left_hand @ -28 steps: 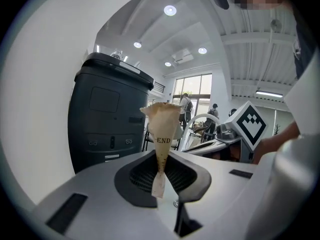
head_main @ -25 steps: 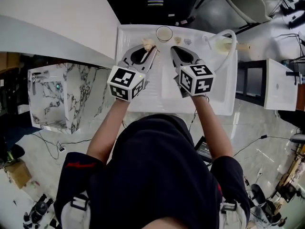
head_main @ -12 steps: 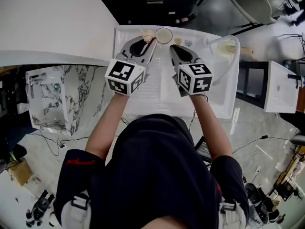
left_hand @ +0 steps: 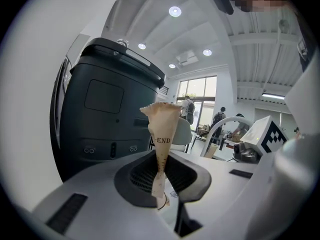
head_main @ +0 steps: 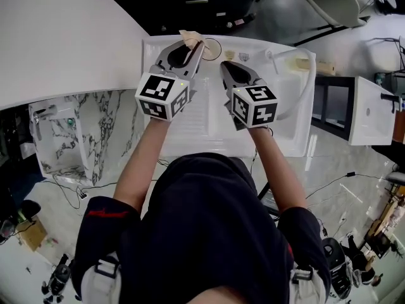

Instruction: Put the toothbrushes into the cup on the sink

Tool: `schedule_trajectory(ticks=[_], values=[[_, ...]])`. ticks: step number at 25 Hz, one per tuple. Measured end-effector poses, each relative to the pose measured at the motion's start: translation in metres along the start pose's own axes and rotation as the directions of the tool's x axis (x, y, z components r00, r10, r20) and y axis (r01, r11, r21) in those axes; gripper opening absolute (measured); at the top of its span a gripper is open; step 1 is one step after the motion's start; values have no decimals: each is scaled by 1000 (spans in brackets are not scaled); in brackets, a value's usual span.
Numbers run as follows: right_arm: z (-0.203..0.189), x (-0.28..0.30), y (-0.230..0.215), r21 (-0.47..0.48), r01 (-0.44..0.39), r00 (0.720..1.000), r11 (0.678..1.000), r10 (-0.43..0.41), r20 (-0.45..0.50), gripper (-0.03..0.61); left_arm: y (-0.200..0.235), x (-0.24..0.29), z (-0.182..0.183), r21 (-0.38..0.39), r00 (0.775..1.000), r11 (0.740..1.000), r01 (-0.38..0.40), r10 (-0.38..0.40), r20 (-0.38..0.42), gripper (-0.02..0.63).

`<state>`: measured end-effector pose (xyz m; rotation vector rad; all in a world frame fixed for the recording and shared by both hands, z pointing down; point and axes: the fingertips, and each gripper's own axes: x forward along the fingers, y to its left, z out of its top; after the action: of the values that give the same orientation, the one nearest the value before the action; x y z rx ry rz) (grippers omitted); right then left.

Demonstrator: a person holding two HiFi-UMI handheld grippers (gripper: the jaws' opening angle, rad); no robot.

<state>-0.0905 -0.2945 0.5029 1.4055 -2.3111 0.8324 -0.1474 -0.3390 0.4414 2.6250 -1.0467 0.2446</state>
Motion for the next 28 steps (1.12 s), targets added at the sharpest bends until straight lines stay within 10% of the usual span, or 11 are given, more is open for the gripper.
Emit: schedule_trajectory(ticks=[28], values=[[-12,13,-5,34,-23,999,999,25,-46,41,9,37,-64,-35,995,999,26,-29,-95,45]])
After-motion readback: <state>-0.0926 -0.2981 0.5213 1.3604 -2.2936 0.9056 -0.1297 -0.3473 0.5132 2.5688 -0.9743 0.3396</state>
